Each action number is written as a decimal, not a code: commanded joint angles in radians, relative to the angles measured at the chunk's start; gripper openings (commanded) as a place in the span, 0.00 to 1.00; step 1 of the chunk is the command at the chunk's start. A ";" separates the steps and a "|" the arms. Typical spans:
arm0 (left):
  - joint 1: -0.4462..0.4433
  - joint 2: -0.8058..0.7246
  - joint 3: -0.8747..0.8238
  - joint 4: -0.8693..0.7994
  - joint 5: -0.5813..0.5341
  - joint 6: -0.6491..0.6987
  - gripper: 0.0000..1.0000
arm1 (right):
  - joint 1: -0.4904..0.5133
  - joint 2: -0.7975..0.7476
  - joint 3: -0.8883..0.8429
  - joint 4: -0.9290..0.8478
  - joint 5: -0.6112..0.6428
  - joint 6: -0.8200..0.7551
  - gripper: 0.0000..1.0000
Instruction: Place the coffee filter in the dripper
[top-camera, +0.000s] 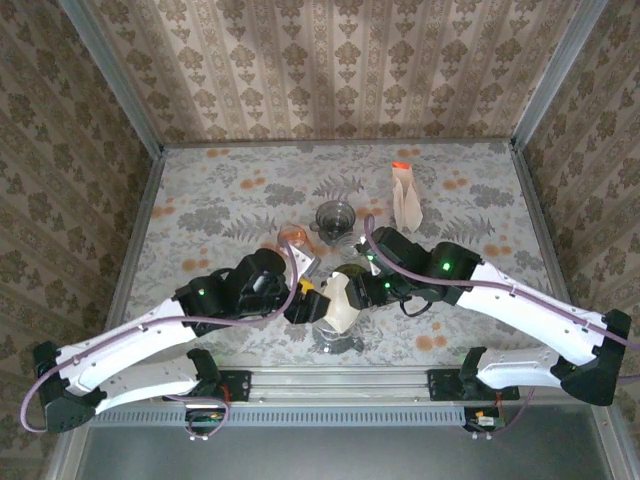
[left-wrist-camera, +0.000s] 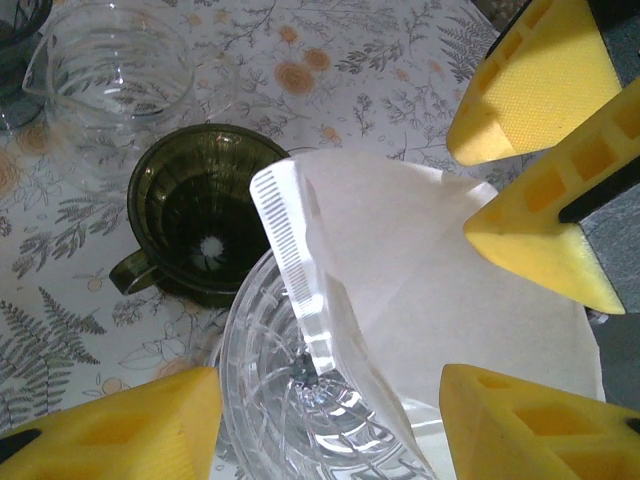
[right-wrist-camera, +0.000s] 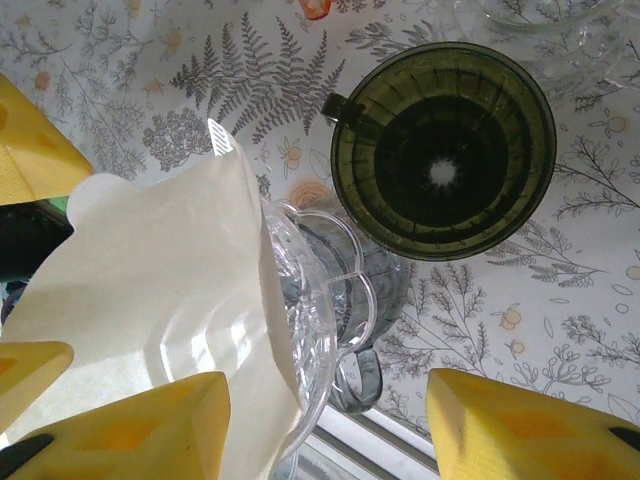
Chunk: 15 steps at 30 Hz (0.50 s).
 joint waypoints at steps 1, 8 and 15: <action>0.010 -0.027 -0.012 -0.012 -0.004 -0.028 0.61 | 0.019 -0.018 -0.015 0.044 0.041 0.002 0.55; 0.013 -0.028 -0.050 0.007 -0.009 -0.049 0.61 | 0.039 -0.021 -0.069 0.070 0.060 0.009 0.49; 0.028 -0.039 -0.084 0.023 -0.005 -0.068 0.60 | 0.054 -0.014 -0.118 0.114 0.070 0.020 0.47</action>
